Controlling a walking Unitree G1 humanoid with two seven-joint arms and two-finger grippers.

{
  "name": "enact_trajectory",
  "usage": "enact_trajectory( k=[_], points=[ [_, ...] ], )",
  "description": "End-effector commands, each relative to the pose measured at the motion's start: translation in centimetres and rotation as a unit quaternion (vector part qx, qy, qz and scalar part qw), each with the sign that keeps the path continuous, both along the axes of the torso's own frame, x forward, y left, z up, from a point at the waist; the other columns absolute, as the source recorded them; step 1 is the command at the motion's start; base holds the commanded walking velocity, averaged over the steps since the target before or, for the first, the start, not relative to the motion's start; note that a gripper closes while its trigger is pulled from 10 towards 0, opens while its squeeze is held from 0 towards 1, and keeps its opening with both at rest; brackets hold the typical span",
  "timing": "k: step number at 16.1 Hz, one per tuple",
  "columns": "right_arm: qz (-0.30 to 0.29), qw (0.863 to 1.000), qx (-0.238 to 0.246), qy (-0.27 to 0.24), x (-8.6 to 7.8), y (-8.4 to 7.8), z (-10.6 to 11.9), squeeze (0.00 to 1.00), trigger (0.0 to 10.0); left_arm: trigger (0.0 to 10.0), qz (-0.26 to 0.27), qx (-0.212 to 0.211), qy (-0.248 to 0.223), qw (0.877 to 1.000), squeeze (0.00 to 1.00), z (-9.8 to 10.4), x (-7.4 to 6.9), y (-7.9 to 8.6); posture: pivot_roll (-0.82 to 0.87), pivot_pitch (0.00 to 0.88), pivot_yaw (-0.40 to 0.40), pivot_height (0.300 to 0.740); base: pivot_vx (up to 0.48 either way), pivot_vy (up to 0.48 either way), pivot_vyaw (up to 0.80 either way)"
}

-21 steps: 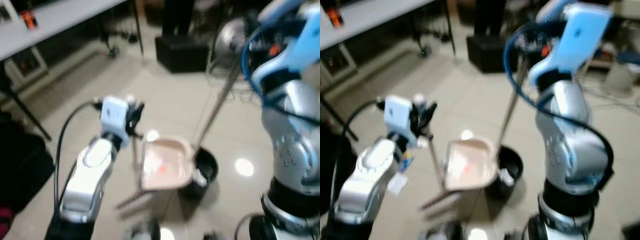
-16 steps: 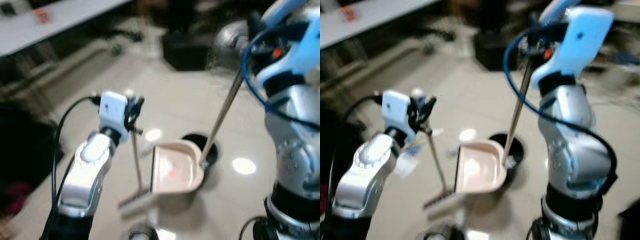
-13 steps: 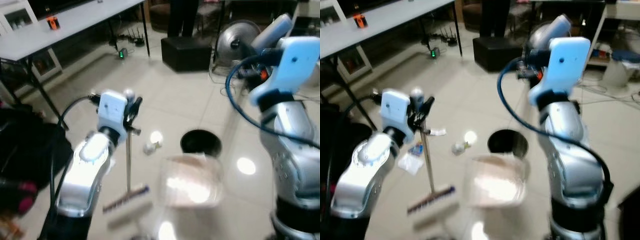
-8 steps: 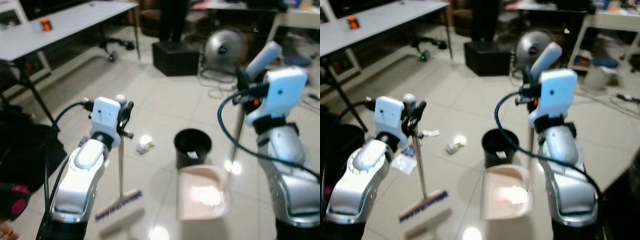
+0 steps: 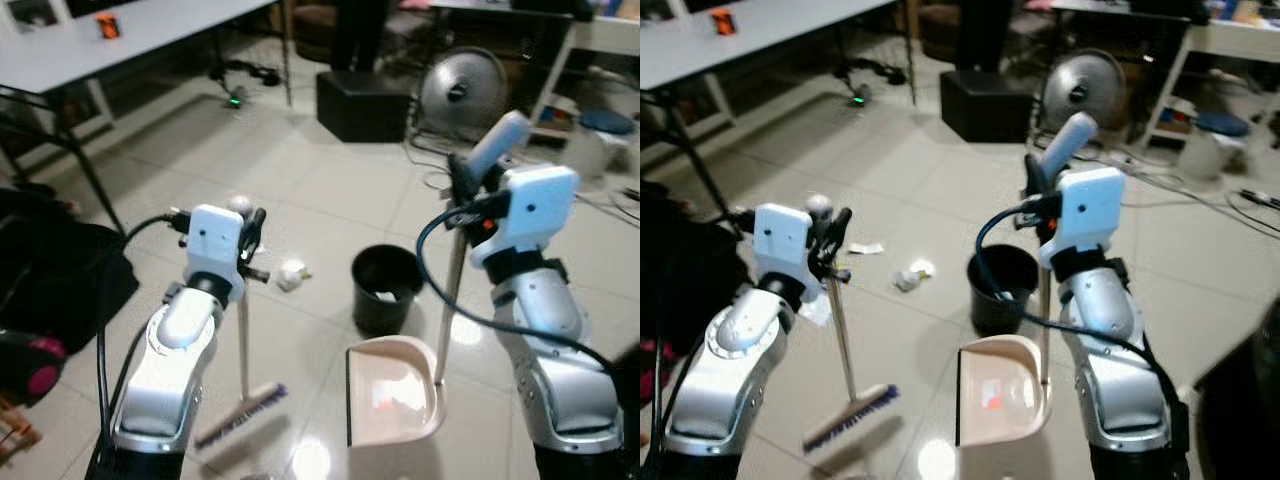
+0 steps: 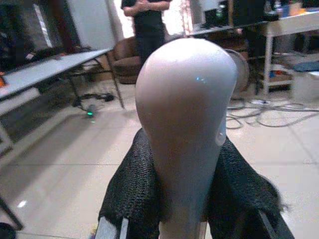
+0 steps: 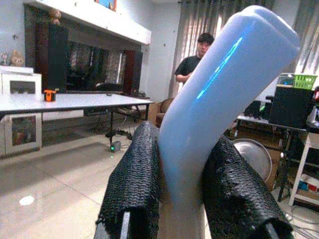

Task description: Sweep floor

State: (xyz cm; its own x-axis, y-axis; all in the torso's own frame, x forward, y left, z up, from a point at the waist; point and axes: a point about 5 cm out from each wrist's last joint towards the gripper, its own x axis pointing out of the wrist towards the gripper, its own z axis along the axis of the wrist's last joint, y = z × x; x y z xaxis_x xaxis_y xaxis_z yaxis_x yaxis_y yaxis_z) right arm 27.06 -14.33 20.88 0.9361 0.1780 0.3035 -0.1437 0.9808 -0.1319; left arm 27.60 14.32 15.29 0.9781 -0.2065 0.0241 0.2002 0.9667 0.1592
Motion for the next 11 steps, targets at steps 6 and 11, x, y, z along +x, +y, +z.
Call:
enact_trajectory(
  k=[6,11],
  points=[
    [0.048,0.999,-0.017,0.001,-0.3,1.7,-0.8,0.0,10.0,10.0,0.011,0.008,-0.065,0.998,0.0,2.2,-0.2,0.3,-0.02,0.013,0.004,0.74,0.17,0.0,0.8],
    [0.049,0.999,-0.015,0.007,-0.4,2.0,-1.3,0.0,10.0,10.0,0.014,0.013,-0.072,0.997,0.0,2.4,0.0,0.6,-0.03,0.01,-0.006,0.74,0.412,0.0,0.64]
  ],
)
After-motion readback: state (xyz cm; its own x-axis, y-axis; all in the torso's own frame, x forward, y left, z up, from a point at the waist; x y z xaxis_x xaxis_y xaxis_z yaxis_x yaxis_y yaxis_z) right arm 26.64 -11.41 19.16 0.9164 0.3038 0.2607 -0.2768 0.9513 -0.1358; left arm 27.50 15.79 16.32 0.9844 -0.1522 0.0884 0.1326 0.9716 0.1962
